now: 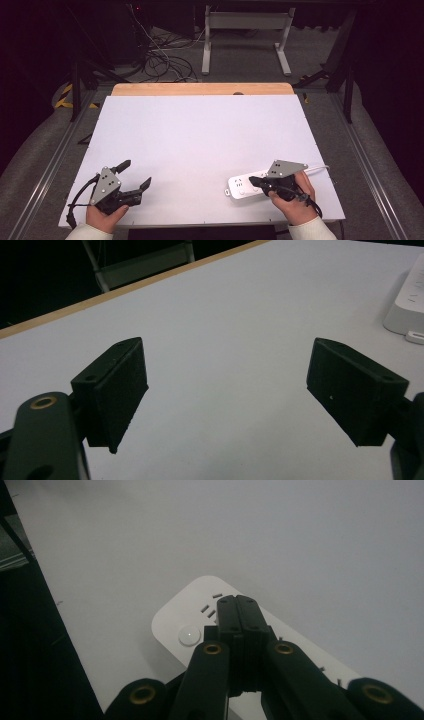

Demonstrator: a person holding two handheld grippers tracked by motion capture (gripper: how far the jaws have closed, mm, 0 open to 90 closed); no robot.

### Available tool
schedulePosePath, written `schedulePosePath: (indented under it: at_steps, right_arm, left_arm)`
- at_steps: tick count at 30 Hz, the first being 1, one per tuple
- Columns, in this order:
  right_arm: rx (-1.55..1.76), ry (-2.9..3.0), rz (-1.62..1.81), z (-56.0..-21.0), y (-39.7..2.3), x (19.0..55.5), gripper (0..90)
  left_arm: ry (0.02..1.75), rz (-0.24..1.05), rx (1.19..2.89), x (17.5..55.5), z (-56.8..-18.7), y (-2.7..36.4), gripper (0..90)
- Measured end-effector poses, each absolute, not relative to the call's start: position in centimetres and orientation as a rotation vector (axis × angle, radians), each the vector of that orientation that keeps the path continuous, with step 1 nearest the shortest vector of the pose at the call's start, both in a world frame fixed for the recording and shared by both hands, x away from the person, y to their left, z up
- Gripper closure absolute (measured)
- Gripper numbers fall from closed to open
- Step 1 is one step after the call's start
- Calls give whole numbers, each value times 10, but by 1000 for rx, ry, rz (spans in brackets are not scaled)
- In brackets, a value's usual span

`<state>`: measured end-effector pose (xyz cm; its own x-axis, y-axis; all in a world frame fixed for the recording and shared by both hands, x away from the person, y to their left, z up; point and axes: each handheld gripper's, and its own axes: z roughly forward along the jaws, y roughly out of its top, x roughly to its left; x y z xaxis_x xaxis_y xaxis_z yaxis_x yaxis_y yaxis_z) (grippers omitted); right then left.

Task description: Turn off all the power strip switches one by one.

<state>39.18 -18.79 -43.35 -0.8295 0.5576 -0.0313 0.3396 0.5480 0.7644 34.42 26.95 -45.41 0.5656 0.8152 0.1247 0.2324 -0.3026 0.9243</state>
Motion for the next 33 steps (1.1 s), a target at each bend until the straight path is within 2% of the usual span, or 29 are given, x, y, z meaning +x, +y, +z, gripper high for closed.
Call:
schedulePosePath:
  at_steps: [20, 33]
  right_arm:
    - [714, 2516, 1171, -433, -186, 392, 900]
    - [632, 2589, 1177, -437, -155, 393, 900]
  left_arm:
    - [855, 756, 1827, 344, -454, 269, 173]
    - [854, 758, 1827, 344, -454, 269, 173]
